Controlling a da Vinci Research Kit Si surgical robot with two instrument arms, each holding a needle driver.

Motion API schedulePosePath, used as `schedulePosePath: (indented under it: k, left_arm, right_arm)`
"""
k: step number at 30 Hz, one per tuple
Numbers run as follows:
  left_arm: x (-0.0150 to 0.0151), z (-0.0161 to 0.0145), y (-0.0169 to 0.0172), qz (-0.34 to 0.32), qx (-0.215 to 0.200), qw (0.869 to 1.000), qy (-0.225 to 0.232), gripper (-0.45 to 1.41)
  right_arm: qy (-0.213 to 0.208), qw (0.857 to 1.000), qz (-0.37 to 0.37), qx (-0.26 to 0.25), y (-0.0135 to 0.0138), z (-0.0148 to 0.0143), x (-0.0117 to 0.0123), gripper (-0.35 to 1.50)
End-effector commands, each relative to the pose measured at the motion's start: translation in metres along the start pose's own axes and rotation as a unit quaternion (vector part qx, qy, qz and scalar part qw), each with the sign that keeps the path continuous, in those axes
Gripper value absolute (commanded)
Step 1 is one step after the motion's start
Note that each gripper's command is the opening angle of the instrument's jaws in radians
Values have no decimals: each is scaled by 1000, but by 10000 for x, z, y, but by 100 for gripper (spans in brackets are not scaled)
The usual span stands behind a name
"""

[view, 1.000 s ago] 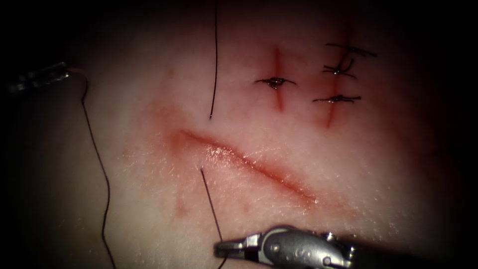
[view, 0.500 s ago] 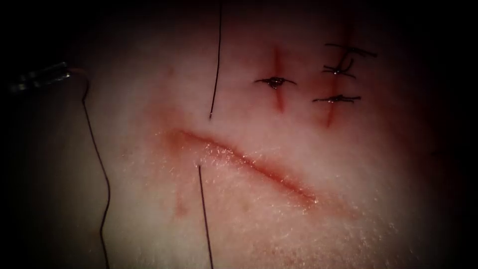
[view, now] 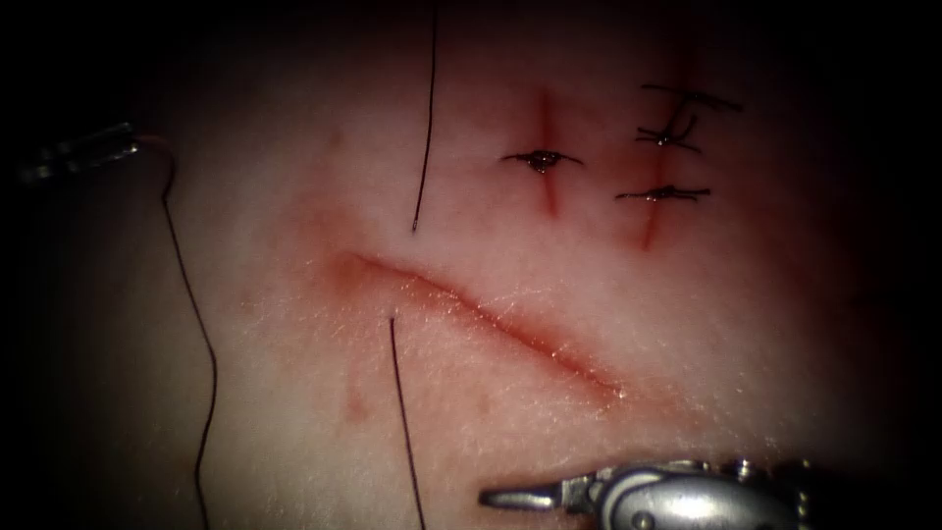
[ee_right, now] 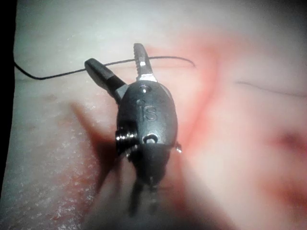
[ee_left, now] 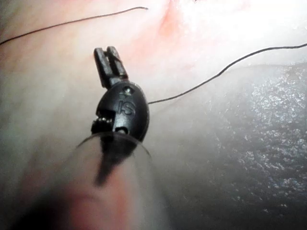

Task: Wound Closure
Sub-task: Using the right grasper, pull the suture through the wound until a short tail remains.

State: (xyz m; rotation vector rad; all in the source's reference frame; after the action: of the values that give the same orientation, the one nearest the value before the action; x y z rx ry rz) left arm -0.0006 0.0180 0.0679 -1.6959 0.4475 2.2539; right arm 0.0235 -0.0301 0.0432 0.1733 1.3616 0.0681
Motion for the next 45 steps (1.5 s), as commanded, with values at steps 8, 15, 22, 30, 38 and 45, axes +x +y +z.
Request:
schedulePosePath:
  k: [8,15,22,30,38,45]
  left_arm:
    - [-4,6,4,0,0,1000,0,-45]
    - [-4,6,4,0,0,1000,0,-45]
    - [-4,6,4,0,0,1000,0,-45]
    - [-4,6,4,0,0,1000,0,-45]
    - [-4,6,4,0,0,1000,0,-45]
    - [-4,6,4,0,0,1000,0,-45]
  right_arm:
    - [-9,1000,-19,-23,71,41,-50,148]
    - [-39,997,-64,-34,91,91,-86,147]
    - [-69,993,-93,-30,96,122,-113,145]
    - [-88,990,-110,-30,101,148,-122,135]
    - [-111,987,-112,-42,92,127,-121,-35]
    - [-109,989,-97,-38,77,113,-115,-35]
